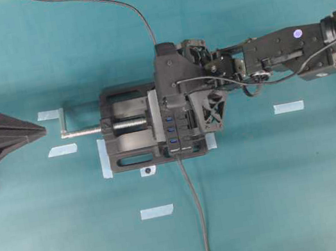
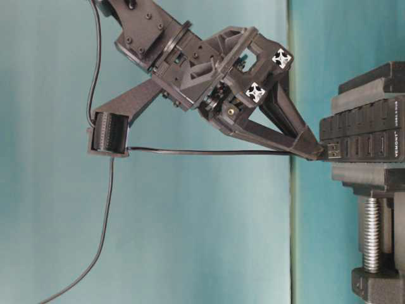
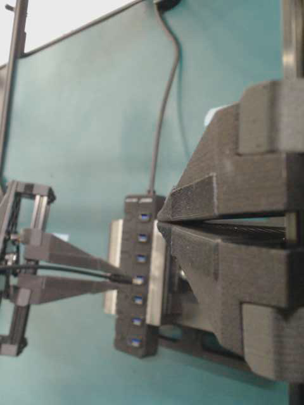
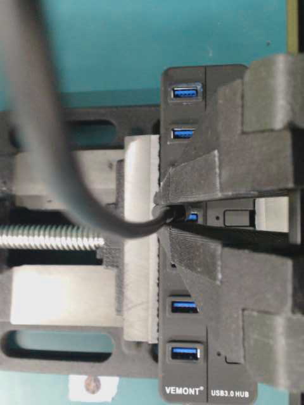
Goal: Insert the USB into the center port of the fixed hub
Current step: 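Carry the plug with the right gripper to the hub's center port, then align the plug and push it into the center port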
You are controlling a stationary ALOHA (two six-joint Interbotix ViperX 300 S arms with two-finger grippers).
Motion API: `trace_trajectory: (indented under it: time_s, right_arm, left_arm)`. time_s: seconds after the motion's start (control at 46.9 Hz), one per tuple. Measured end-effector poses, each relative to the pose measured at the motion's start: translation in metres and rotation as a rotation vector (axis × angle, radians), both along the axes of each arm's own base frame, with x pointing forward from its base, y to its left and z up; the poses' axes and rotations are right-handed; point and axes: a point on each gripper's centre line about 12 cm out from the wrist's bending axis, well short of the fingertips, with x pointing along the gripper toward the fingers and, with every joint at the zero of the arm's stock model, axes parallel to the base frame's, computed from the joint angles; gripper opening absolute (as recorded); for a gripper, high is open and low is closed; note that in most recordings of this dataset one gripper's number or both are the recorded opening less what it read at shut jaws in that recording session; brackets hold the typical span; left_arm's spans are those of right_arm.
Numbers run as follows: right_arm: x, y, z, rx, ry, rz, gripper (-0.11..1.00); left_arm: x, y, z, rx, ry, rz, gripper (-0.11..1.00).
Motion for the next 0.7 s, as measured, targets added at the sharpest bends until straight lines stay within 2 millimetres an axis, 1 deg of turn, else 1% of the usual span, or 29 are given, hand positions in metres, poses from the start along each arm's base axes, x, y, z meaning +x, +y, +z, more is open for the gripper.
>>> trace_trajectory:
  time_s: [0.703]
  right_arm:
    - [-0.0005,-0.0005,-0.0063,0.004,0.014,-0.003,0.11]
  left_arm:
    - [0.0000,0.0000,0.0000,-0.002,0.000,0.000,0.02]
